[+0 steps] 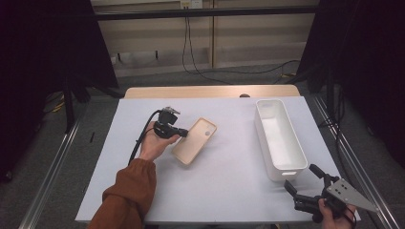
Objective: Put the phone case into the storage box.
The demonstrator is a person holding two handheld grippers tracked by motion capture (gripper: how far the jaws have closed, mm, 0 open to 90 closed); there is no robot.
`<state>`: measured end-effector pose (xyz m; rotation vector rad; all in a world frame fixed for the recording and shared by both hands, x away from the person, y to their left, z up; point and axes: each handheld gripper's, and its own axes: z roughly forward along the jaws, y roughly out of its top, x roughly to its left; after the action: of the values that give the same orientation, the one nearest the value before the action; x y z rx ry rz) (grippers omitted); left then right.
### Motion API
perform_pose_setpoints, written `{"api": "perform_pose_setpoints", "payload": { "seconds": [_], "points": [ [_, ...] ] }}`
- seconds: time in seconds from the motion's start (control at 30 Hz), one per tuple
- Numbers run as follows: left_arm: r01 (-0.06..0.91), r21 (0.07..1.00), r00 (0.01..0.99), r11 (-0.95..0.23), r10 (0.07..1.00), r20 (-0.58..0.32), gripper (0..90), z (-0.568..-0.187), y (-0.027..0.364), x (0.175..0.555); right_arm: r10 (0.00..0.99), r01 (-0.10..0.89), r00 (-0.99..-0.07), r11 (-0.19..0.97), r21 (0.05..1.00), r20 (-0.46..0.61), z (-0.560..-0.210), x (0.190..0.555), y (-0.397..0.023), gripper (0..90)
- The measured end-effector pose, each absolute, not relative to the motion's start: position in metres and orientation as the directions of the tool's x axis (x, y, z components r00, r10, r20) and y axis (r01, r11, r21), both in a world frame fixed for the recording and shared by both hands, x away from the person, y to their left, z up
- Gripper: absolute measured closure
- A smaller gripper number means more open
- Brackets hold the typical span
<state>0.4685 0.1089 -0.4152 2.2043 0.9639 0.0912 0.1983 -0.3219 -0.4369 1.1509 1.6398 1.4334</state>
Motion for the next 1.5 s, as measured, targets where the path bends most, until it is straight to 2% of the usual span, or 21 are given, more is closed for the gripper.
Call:
{"api": "perform_pose_setpoints", "payload": {
  "seconds": [0.53, 1.5],
  "points": [
    [0.568, 0.723, 0.703, -0.393, 0.689, -0.177, 87.9, -0.411, 0.120, 0.455, 0.919, 0.188, -0.390, 0.010, 0.982, 0.065, -0.437, 0.198, -0.322, 0.0],
    [0.506, 0.816, 0.692, -0.279, 0.696, -0.191, 87.8, -0.399, 0.129, 0.413, 0.922, 0.183, -0.380, -0.007, 0.983, 0.077, -0.431, 0.198, -0.320, 0.0]
  ]
}}
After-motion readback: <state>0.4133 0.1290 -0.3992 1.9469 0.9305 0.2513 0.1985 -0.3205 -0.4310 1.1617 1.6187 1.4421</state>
